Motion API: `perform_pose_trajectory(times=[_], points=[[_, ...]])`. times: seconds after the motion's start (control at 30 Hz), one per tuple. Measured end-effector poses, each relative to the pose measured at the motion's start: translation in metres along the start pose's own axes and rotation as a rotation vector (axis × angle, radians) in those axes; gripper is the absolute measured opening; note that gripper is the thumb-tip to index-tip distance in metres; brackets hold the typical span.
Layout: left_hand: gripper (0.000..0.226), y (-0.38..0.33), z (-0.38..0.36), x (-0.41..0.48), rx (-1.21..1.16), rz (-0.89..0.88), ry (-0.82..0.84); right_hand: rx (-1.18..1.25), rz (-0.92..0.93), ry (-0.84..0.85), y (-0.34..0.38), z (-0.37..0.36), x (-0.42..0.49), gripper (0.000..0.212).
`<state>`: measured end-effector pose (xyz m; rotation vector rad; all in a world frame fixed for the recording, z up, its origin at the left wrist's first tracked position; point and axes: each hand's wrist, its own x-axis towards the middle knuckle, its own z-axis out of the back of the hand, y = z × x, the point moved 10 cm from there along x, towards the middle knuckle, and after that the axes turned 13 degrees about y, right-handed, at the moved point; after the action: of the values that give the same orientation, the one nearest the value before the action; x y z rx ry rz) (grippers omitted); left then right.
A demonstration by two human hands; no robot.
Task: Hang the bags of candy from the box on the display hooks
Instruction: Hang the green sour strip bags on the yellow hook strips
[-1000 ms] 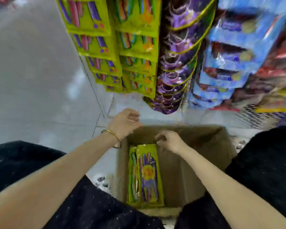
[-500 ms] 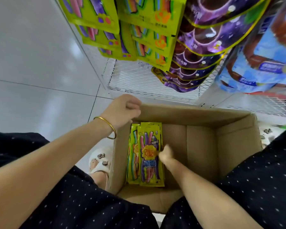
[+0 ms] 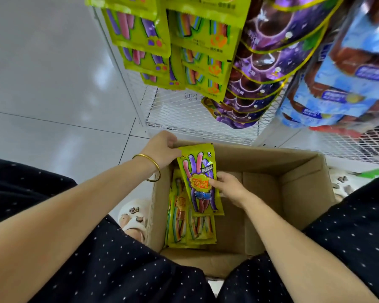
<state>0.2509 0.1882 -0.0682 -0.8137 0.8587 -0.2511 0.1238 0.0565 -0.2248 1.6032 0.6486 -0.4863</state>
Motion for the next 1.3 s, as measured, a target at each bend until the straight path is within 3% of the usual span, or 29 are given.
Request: perform_pose_trajectory(times=[0.1,0.23,0.37,0.47,0.57,0.67,0.8,0.9,1.0,1.07,1.2,1.3], points=[[0.062,0.001,-0.004,-0.004,-0.06,0.022,0.026,-0.017,0.163,0.055,0.069,0.002,-0.035,0.016],[0.027,-0.029,-0.016,-0.023,-0.162,-0.1,0.094,-0.039,0.308,0.075,0.127,-0.009,-0.079,0.013],[0.022,-0.068,0.002,-0.058,-0.133,-0.239,0.051,-0.125,0.525,-0.153,0.182,-0.005,-0.132,0.015],[0.022,-0.095,0.014,-0.09,-0.043,-0.312,0.076,-0.207,0.762,-0.324,0.233,-0.017,-0.187,0.034],[0.021,-0.128,0.034,-0.124,0.009,-0.385,0.084,-0.422,0.913,-0.421,0.283,-0.05,-0.237,0.035],[0.025,-0.165,0.061,-0.157,0.004,-0.451,0.116,-0.577,1.011,-0.423,0.337,-0.08,-0.275,0.025],[0.046,-0.227,0.116,-0.21,0.067,-0.523,0.065,-0.597,1.153,-0.418,0.417,-0.102,-0.322,0.031],[0.035,-0.296,0.171,-0.262,-0.139,-0.77,0.036,-0.64,1.277,-0.422,0.476,-0.118,-0.353,0.033],[0.019,-0.362,0.242,-0.314,-0.387,-1.044,-0.155,-0.681,1.431,-0.5,0.534,-0.125,-0.391,0.031],[0.011,-0.401,0.283,-0.337,-0.407,-1.167,-0.322,-0.714,1.49,-0.557,0.57,-0.127,-0.412,0.028],[0.011,-0.466,0.335,-0.358,-0.34,-1.211,-0.543,-0.739,1.522,-0.638,0.639,-0.124,-0.444,0.03],[0.028,-0.502,0.357,-0.36,-0.315,-1.176,-0.612,-0.721,1.524,-0.674,0.686,-0.123,-0.459,0.031]])
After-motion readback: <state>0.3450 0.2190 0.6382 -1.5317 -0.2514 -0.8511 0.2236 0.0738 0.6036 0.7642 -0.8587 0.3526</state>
